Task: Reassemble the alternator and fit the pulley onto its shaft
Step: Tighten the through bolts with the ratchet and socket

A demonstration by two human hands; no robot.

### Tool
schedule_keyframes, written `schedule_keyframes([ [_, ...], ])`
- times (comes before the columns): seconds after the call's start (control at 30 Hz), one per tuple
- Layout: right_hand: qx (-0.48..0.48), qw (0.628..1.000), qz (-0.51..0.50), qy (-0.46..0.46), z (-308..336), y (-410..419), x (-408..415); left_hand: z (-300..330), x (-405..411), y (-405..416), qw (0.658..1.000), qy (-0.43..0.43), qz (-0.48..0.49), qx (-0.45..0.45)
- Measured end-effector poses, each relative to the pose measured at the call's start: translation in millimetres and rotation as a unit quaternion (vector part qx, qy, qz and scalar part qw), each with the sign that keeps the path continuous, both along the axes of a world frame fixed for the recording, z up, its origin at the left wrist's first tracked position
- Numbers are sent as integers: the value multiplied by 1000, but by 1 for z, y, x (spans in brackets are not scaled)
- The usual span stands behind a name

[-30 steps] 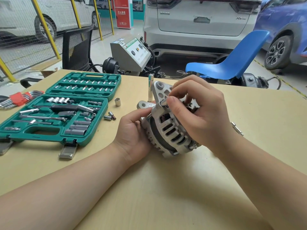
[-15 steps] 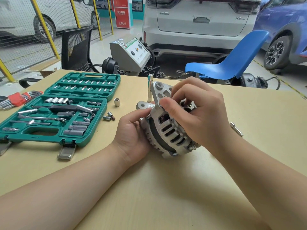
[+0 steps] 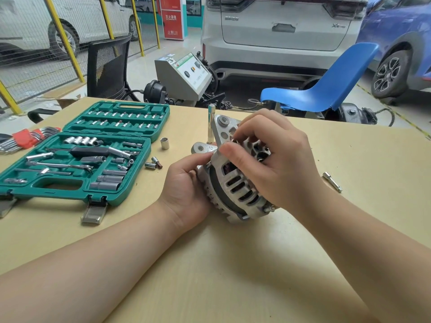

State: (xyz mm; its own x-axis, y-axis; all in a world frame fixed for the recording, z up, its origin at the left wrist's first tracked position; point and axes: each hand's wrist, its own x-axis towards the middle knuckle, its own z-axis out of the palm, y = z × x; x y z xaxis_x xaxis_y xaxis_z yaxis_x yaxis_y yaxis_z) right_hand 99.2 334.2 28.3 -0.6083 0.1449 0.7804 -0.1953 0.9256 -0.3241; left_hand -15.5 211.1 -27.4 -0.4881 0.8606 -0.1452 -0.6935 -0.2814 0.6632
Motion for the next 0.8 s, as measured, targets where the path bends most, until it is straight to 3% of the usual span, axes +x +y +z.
schedule_keyframes([
  [0.53,-69,995,67,-21,4,5,6,-3,-1,2,1000,6,-1,6],
  [0.8,-78,997,21,-16,4,3,0,-1,-1,2,1000,3,3,-2],
])
